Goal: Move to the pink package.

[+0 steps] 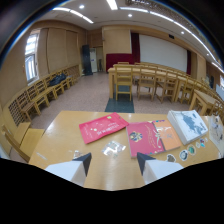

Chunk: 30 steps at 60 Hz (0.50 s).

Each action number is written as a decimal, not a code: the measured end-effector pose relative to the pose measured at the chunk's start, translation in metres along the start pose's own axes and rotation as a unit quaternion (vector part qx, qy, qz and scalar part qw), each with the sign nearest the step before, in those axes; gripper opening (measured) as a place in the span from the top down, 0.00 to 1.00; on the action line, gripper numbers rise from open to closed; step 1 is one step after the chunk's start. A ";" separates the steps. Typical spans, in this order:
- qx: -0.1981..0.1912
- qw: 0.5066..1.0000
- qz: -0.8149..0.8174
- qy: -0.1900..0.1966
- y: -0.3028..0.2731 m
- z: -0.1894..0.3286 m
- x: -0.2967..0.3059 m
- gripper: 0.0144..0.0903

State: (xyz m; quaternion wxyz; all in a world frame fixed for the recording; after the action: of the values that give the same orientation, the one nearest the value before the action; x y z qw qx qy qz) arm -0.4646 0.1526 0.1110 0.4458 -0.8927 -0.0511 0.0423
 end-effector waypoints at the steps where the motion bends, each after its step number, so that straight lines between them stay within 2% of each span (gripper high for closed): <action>1: -0.001 1.000 0.000 0.000 -0.001 0.008 -0.003 0.06; 14: -0.001 1.000 0.008 0.004 -0.017 0.079 -0.024 0.05; 30: -0.003 1.000 0.009 -0.005 -0.022 0.100 -0.035 0.06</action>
State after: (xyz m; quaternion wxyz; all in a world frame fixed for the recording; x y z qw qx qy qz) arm -0.5123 0.2409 0.0700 0.4426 -0.8941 -0.0452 0.0509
